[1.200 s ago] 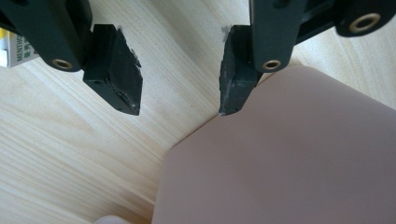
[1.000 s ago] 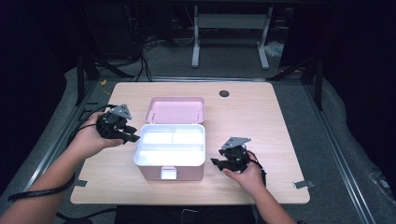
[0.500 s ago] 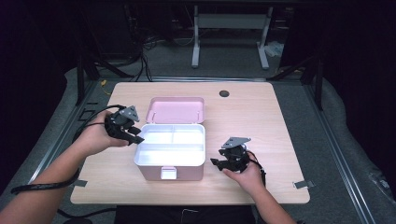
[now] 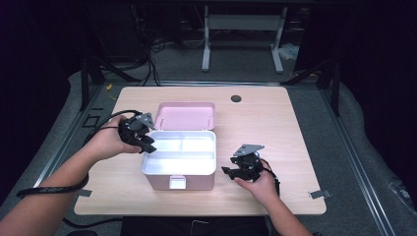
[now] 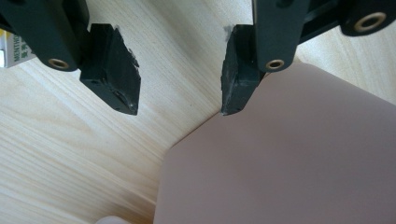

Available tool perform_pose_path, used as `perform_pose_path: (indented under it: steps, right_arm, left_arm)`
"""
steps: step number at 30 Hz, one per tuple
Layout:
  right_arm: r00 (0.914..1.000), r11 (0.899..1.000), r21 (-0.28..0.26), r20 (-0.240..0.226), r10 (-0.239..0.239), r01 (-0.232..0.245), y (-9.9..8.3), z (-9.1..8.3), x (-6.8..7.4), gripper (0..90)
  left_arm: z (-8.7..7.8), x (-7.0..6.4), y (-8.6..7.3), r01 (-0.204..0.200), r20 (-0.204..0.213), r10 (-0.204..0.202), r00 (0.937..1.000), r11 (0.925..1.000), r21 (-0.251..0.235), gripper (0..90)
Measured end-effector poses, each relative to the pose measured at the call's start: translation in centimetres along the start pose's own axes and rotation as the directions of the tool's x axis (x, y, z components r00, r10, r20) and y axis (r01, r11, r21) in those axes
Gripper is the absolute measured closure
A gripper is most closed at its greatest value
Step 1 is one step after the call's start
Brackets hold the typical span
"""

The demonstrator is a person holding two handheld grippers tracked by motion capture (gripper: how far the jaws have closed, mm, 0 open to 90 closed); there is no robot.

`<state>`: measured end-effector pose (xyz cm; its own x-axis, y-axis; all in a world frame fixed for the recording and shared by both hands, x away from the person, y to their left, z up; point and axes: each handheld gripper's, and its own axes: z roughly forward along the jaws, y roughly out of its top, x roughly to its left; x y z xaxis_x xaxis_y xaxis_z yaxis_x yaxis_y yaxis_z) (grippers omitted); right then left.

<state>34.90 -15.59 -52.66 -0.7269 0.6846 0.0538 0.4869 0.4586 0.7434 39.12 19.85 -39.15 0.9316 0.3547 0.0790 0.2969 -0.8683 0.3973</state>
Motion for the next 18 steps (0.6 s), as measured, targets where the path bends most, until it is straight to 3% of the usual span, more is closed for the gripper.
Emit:
perform_pose_path:
  steps: [1, 8, 12, 18]
  right_arm:
    - [1.0000, 1.000, 0.000, 0.001, 0.000, 0.000, 0.0, 0.0, 0.0, 46.9]
    - [1.0000, 1.000, -0.003, -0.001, 0.003, -0.003, 0.0, -0.1, 0.0, 46.8]
    - [1.0000, 1.000, -0.004, -0.001, 0.005, -0.005, 0.0, -0.1, 0.0, 46.7]
    - [1.0000, 1.000, -0.006, -0.005, 0.007, -0.007, 0.0, -0.1, 0.0, 46.6]
  left_arm:
    - [0.0, -0.1, 0.4, -0.017, 0.015, 0.017, 0.9997, 0.9998, 0.008, 66.5]
    - [0.2, -0.7, 1.7, -0.083, 0.007, 0.083, 0.9965, 0.9951, 0.052, 64.9]
    - [0.6, -1.2, 3.0, -0.150, 0.012, 0.150, 0.9887, 0.9846, 0.089, 65.2]
    - [0.9, -1.4, 4.3, -0.174, 0.009, 0.175, 0.9846, 0.9765, 0.127, 67.8]
